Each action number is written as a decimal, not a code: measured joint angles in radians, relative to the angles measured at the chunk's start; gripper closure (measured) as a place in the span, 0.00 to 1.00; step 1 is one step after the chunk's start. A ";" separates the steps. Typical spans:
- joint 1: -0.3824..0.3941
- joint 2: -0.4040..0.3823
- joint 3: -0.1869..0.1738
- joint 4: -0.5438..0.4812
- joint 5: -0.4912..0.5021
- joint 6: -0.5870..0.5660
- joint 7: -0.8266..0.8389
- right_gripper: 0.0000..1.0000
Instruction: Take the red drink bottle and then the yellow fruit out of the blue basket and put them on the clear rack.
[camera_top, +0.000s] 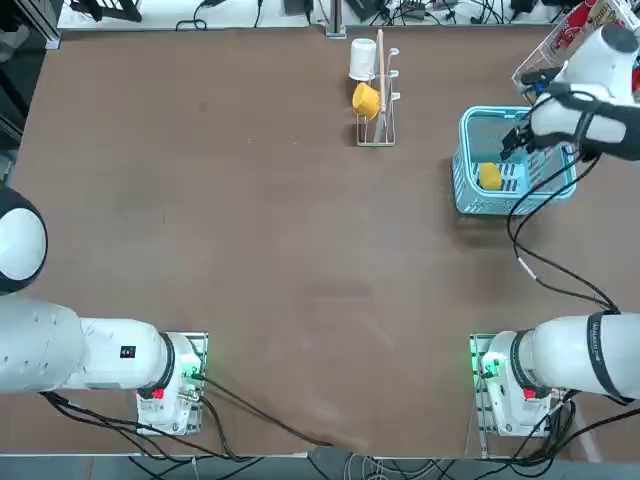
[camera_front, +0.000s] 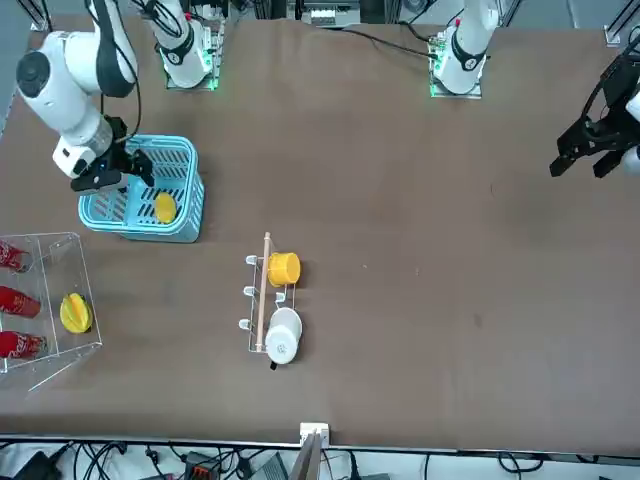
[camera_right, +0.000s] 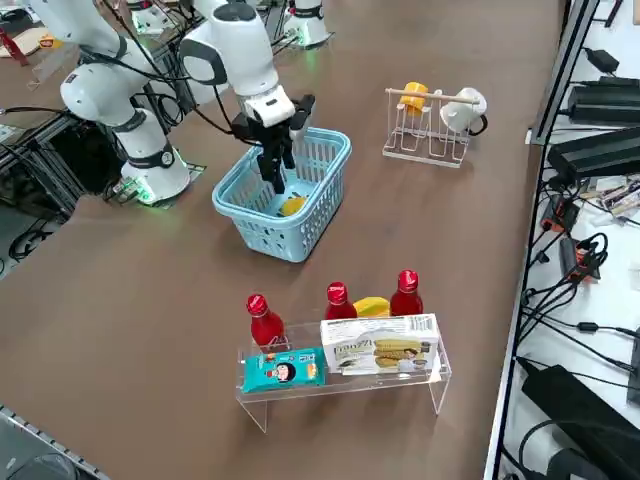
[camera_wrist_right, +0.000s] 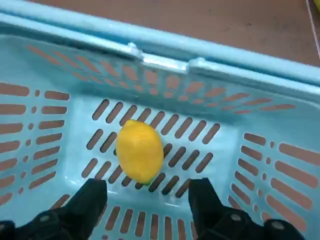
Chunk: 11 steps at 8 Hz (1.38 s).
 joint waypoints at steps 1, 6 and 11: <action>0.003 0.002 0.000 -0.048 -0.002 0.079 -0.021 0.00; 0.027 0.135 0.000 -0.113 -0.003 0.342 -0.051 0.00; 0.041 0.221 0.000 -0.109 -0.003 0.422 -0.053 0.00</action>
